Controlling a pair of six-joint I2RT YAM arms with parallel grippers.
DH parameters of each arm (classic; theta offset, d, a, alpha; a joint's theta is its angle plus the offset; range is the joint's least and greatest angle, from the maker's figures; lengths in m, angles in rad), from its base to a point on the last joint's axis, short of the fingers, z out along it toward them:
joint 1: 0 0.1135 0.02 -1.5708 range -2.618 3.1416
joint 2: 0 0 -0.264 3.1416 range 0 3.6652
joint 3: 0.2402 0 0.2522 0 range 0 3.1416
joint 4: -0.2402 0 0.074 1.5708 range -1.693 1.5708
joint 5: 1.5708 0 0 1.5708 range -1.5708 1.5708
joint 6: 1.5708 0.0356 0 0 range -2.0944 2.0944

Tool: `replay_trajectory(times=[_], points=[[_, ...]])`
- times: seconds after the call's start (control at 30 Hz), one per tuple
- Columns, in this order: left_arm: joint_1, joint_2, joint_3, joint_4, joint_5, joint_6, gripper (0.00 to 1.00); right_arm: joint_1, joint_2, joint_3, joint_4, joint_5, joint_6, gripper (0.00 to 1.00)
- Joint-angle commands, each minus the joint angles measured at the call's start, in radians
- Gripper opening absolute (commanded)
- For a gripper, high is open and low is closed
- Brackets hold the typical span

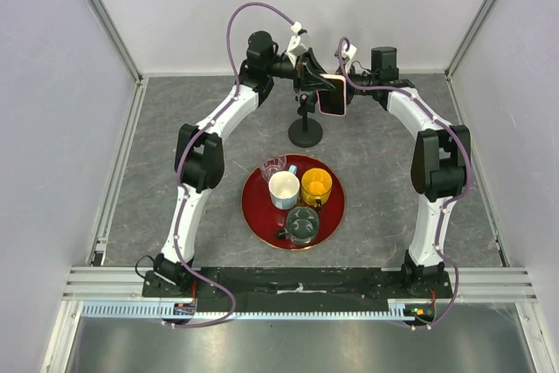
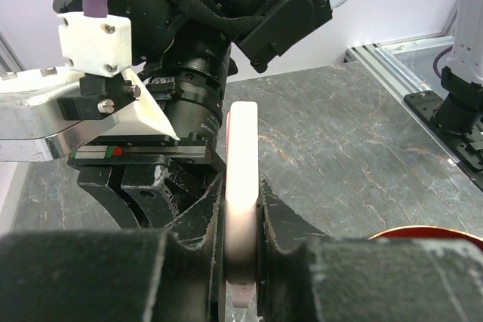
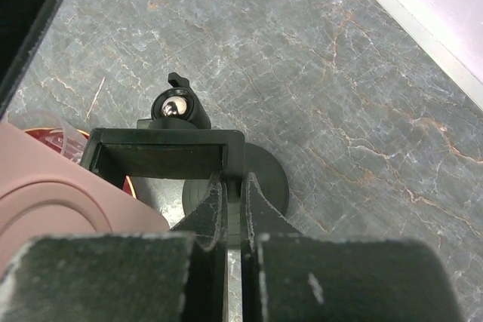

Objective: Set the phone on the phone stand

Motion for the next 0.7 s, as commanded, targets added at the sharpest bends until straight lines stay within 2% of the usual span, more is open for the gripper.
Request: replay_trajectory(times=[0.0, 0.17, 0.57, 0.67], points=[[0.019, 0.006, 0.079, 0.002, -0.005, -0.002, 0.02, 0.008, 0.027, 0.030, -0.080, -0.070, -0.026, 0.00], [0.023, -0.012, 0.069, -0.135, -0.033, 0.107, 0.02, 0.004, 0.027, 0.036, -0.083, -0.063, -0.024, 0.00], [0.020, -0.075, -0.062, -0.140, -0.068, 0.144, 0.02, 0.003, 0.031, 0.029, -0.070, -0.029, -0.018, 0.00], [0.020, -0.112, -0.125, -0.140, -0.102, 0.163, 0.02, 0.003, 0.012, -0.022, 0.022, -0.001, 0.036, 0.00]])
